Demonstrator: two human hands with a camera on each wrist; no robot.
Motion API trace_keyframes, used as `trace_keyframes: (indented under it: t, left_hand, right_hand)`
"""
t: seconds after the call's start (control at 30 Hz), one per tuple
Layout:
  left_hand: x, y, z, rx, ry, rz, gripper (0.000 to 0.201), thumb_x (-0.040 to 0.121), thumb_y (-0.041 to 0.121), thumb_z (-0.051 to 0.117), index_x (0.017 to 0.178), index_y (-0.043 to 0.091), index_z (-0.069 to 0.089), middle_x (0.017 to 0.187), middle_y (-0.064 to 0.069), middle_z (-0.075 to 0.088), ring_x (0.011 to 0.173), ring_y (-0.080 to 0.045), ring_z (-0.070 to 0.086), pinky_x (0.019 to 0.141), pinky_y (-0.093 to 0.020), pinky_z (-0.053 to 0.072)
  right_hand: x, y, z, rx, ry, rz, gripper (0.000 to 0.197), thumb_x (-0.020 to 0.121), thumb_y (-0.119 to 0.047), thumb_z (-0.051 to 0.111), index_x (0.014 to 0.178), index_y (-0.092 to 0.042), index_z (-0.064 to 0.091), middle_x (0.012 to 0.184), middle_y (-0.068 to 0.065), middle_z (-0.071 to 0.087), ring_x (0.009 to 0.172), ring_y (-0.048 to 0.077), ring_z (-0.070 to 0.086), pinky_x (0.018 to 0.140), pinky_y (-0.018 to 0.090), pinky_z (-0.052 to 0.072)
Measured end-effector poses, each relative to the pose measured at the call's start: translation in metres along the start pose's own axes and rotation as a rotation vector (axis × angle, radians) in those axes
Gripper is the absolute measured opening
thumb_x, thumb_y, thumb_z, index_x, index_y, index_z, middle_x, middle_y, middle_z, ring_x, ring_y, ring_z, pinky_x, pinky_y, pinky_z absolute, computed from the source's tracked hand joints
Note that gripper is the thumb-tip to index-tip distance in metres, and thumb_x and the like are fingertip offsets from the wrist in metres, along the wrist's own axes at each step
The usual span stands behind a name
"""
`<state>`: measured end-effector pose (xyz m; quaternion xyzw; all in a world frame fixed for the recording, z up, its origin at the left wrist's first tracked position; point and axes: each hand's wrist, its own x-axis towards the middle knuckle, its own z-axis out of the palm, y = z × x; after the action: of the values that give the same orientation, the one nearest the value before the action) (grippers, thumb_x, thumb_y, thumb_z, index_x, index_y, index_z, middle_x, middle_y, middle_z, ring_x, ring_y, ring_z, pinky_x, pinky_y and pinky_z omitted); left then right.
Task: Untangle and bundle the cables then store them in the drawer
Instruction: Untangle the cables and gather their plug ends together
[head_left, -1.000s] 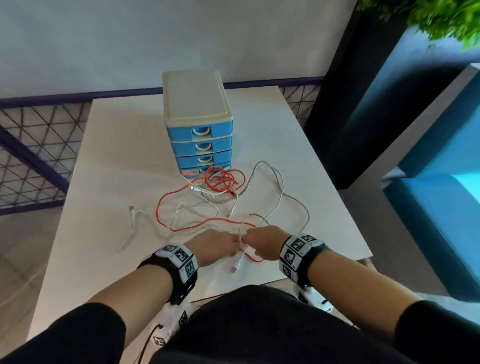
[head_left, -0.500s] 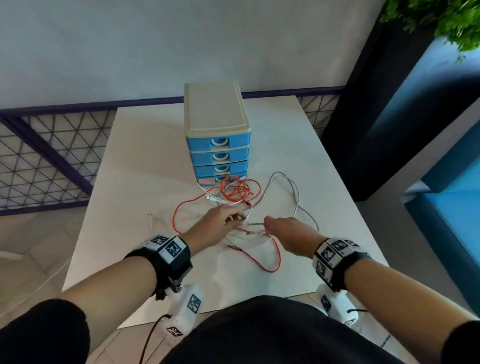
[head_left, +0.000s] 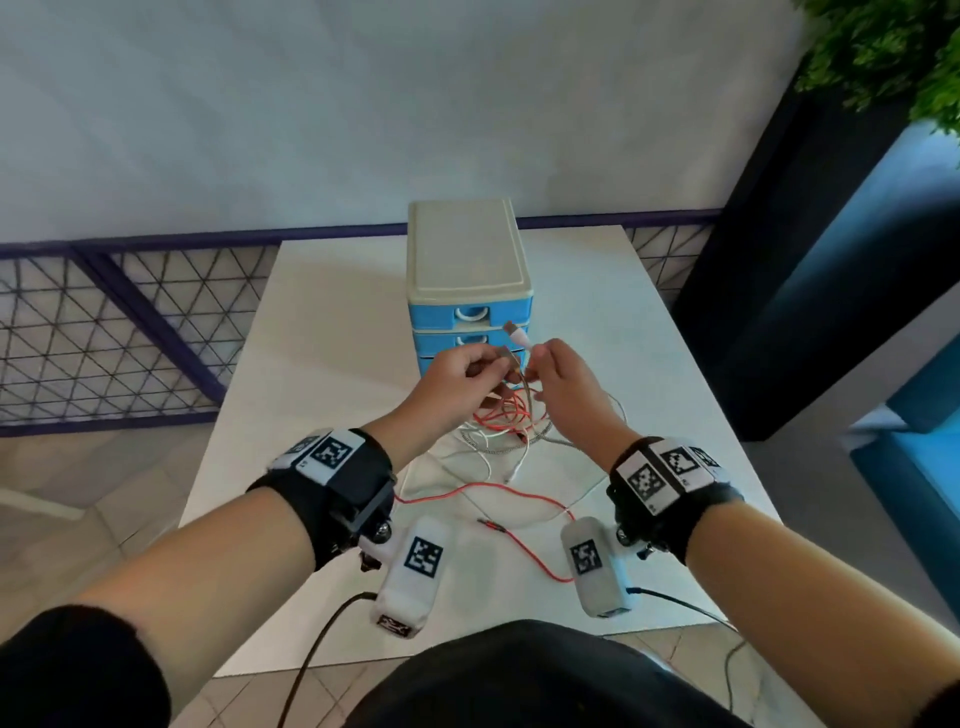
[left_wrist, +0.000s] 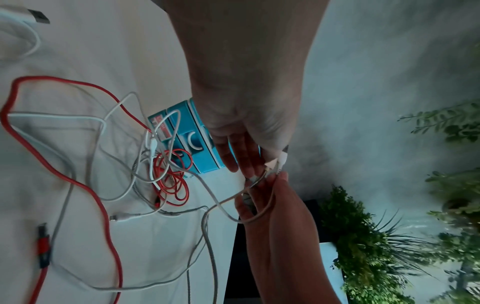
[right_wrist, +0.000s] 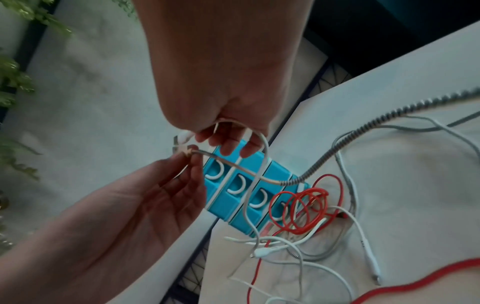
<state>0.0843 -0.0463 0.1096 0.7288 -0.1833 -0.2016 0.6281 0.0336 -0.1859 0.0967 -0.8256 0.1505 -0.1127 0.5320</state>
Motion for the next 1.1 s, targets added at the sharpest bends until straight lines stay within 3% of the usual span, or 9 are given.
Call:
trace_keyframes:
  t: [0.1, 0.23, 0.37, 0.47, 0.53, 0.67, 0.87, 1.0, 1.1]
  left_hand:
    - [0.0, 0.002, 0.004, -0.029, 0.025, 0.01, 0.015, 0.094, 0.012, 0.054, 0.086, 0.022, 0.063, 0.078, 0.003, 0.07, 0.066, -0.006, 0.066, 0.066, -0.021, 0.054]
    - [0.0, -0.005, 0.005, 0.098, 0.065, 0.094, 0.012, 0.092, 0.016, 0.058, 0.088, 0.028, 0.06, 0.079, 0.001, 0.067, 0.059, -0.007, 0.059, 0.06, -0.023, 0.05]
    - [-0.005, -0.026, -0.001, 0.252, 0.081, 0.12, 0.013, 0.089, 0.02, 0.061, 0.101, 0.021, 0.055, 0.077, 0.002, 0.059, 0.053, -0.001, 0.052, 0.052, -0.013, 0.04]
    - [-0.016, -0.054, -0.008, 0.505, -0.151, 0.1, 0.008, 0.087, 0.017, 0.061, 0.093, 0.02, 0.057, 0.072, 0.008, 0.055, 0.056, -0.002, 0.048, 0.055, -0.013, 0.039]
    - [-0.023, -0.071, -0.015, 0.703, -0.361, 0.102, 0.014, 0.086, 0.018, 0.059, 0.098, 0.025, 0.055, 0.075, 0.006, 0.058, 0.061, -0.005, 0.049, 0.062, -0.023, 0.044]
    - [-0.032, -0.088, -0.014, 0.937, -0.473, 0.164, 0.047, 0.088, 0.021, 0.056, 0.125, 0.031, 0.029, 0.083, 0.007, 0.064, 0.066, -0.012, 0.06, 0.064, -0.037, 0.054]
    - [-0.045, -0.105, -0.005, 1.152, -0.581, 0.282, 0.096, 0.088, 0.009, 0.051, 0.144, 0.046, -0.018, 0.098, -0.01, 0.067, 0.063, -0.026, 0.064, 0.06, -0.043, 0.056]
    - [-0.05, -0.111, -0.007, 1.336, -0.686, 0.426, 0.068, 0.093, 0.02, 0.05, 0.149, 0.028, 0.013, 0.129, -0.004, 0.045, 0.097, -0.028, 0.061, 0.063, -0.04, 0.052]
    - [-0.045, -0.118, -0.006, 1.402, -0.784, 0.334, 0.032, 0.093, 0.027, 0.052, 0.121, 0.013, 0.045, 0.125, -0.006, 0.046, 0.112, -0.027, 0.052, 0.073, -0.043, 0.051]
  right_hand:
    - [-0.001, 0.0, 0.008, 0.018, -0.038, 0.027, 0.024, 0.102, -0.029, 0.035, 0.084, -0.017, 0.046, 0.084, 0.007, 0.061, 0.08, 0.026, 0.061, 0.081, 0.049, 0.052]
    - [-0.006, -0.003, 0.006, -0.003, -0.124, 0.069, 0.025, 0.104, -0.031, 0.031, 0.095, -0.012, 0.044, 0.062, 0.003, 0.056, 0.052, 0.02, 0.054, 0.052, 0.029, 0.044]
    - [-0.006, 0.004, -0.001, 0.053, -0.136, 0.142, 0.029, 0.102, -0.032, 0.037, 0.086, -0.016, 0.055, 0.065, -0.004, 0.046, 0.055, 0.015, 0.042, 0.056, 0.03, 0.035]
    - [-0.008, 0.006, -0.012, 0.031, -0.138, 0.167, 0.027, 0.102, -0.022, 0.037, 0.08, -0.018, 0.051, 0.067, 0.001, 0.045, 0.053, 0.016, 0.042, 0.054, 0.031, 0.036]
    - [-0.01, 0.007, -0.019, 0.007, -0.17, 0.165, 0.027, 0.103, -0.022, 0.034, 0.079, -0.016, 0.044, 0.069, 0.004, 0.047, 0.047, 0.017, 0.048, 0.053, 0.031, 0.041]
    - [-0.016, 0.011, -0.025, 0.118, -0.115, 0.194, 0.024, 0.104, -0.025, 0.036, 0.082, -0.016, 0.041, 0.059, 0.007, 0.054, 0.038, 0.02, 0.055, 0.044, 0.027, 0.049]
    - [-0.013, 0.022, -0.038, -0.05, 0.026, 0.073, 0.021, 0.102, -0.028, 0.037, 0.09, -0.016, 0.05, 0.06, 0.0, 0.046, 0.048, 0.015, 0.036, 0.048, 0.029, 0.033]
    - [-0.001, 0.023, -0.054, -0.049, 0.042, 0.068, 0.021, 0.102, -0.023, 0.038, 0.087, -0.014, 0.049, 0.063, -0.001, 0.044, 0.052, 0.015, 0.036, 0.048, 0.029, 0.033]
    - [0.01, 0.021, -0.061, -0.079, -0.023, 0.076, 0.022, 0.102, -0.022, 0.037, 0.085, -0.016, 0.05, 0.062, -0.001, 0.042, 0.05, 0.015, 0.033, 0.047, 0.029, 0.03]
